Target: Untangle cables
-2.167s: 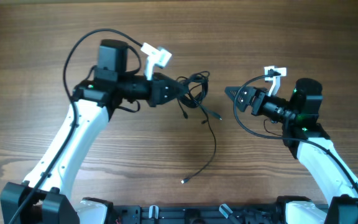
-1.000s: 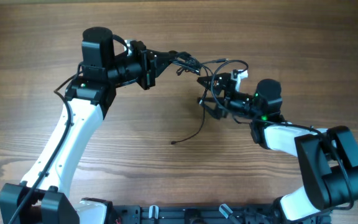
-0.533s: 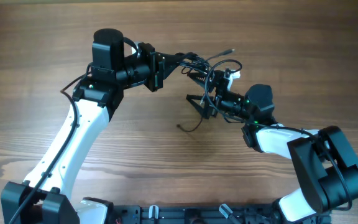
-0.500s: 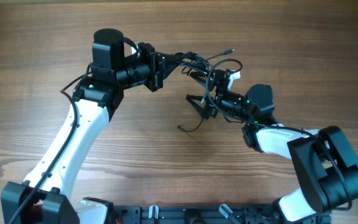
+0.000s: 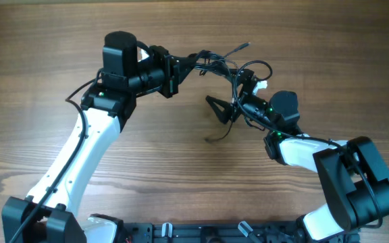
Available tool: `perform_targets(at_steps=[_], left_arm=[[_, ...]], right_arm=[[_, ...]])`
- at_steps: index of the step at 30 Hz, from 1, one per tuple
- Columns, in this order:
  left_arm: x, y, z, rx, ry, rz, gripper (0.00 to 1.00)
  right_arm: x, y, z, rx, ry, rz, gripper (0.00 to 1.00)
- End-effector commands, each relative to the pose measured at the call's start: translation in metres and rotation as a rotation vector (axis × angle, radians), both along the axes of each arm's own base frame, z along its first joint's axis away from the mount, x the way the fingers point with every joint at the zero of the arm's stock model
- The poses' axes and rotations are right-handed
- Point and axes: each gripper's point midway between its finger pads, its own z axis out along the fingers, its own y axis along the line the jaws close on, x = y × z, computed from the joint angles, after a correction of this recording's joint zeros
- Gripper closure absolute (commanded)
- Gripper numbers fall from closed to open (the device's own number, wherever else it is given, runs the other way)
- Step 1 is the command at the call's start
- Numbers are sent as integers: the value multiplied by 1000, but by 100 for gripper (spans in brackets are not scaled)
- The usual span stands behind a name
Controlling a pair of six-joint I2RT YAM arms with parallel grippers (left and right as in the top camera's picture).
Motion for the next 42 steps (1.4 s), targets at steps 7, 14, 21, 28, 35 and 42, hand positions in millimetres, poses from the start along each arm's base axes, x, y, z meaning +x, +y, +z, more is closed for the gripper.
perform_targets(at_steps=[7,14,21,28,35,42], left_arm=[[-16,-29,5,0,-11,-64,96],[-17,-32,6,-17,18,-58,96],[-17,-48,24,-87,-4,-48,96],[-15,-55,47,-169,-41,-54,96],[-1,-37,93,-263,-230,-63,96],[12,-4,103,-273,-283,-46,96]], right_arm=[[16,-10,-1,8,9,-101,0],[12,-4,6,19,-22,-85,0],[-3,27,-3,-33,-30,-58,0],[0,26,-12,-258,-259,-70,4],[-6,21,-55,-557,-373,9,22],[-9,10,-83,-739,-429,68,9]])
